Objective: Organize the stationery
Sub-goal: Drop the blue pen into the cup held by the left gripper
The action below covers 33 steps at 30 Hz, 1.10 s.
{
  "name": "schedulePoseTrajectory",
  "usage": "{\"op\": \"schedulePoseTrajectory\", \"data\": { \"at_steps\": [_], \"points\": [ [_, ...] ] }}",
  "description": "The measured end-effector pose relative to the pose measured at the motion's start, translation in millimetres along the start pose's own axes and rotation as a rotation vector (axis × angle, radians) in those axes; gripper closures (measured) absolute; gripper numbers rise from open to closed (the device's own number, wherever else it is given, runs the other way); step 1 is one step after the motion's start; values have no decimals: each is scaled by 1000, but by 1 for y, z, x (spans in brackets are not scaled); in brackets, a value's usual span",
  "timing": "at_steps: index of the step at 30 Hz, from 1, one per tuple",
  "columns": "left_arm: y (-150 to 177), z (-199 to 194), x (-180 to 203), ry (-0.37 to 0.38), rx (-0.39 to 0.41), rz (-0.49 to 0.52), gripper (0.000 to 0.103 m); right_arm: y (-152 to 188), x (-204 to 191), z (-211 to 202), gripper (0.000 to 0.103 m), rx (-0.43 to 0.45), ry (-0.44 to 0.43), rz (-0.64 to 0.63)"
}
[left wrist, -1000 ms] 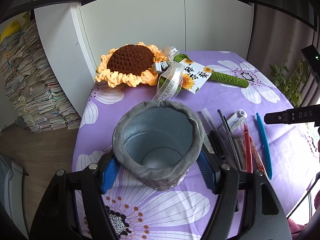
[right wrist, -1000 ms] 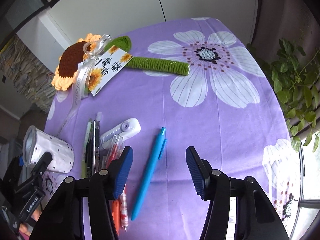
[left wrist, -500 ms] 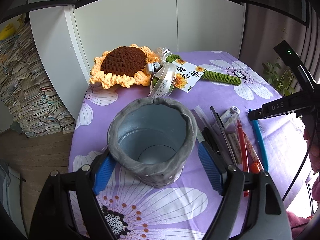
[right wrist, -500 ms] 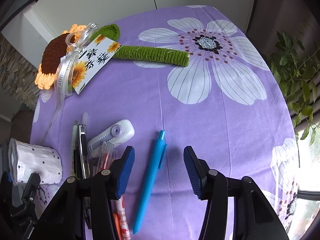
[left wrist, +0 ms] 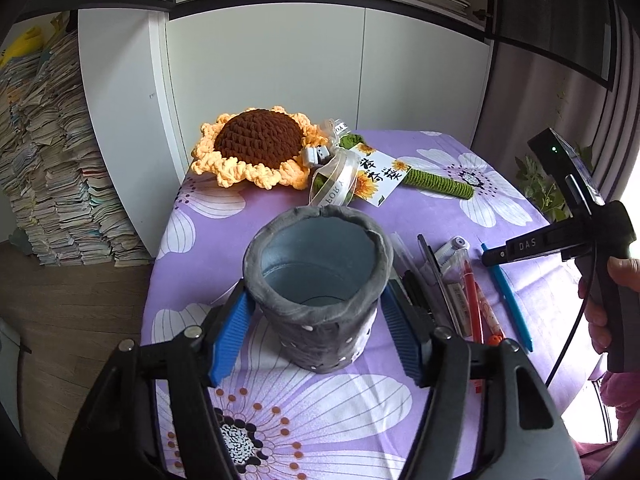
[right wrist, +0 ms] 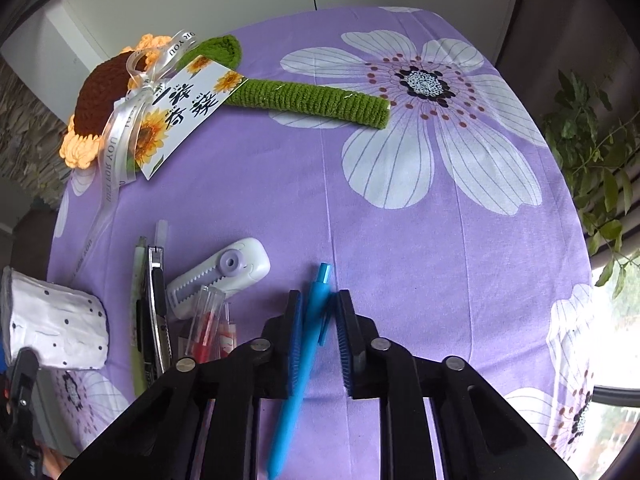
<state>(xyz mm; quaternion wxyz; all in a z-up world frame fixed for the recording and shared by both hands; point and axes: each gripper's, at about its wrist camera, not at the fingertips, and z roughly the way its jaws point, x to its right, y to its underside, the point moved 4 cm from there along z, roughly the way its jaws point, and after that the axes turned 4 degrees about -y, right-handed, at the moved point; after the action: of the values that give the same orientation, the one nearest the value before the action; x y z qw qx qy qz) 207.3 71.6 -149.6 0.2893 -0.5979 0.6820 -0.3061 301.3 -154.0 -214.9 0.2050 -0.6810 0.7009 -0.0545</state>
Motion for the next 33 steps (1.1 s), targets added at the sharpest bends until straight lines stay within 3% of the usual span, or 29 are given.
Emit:
{"op": "schedulePoseTrajectory", "data": {
  "at_steps": [5, 12, 24, 28, 33],
  "points": [
    [1, -4, 13, 60, 15, 38, 39, 4, 2, -16, 88, 42, -84, 15],
    [4, -3, 31, 52, 25, 107, 39, 5, -10, -74, 88, 177, -127, -57],
    [4, -2, 35, 53, 22, 122, 39, 2, -85, -187, 88, 472, -289, -284],
    [5, -3, 34, 52, 22, 123, 39, 1, -110, -204, 88, 511, -349, -353],
    [5, -3, 33, 53, 18, 121, 39, 3, -134, -191, 88, 499, -399, -407]
  ]
}}
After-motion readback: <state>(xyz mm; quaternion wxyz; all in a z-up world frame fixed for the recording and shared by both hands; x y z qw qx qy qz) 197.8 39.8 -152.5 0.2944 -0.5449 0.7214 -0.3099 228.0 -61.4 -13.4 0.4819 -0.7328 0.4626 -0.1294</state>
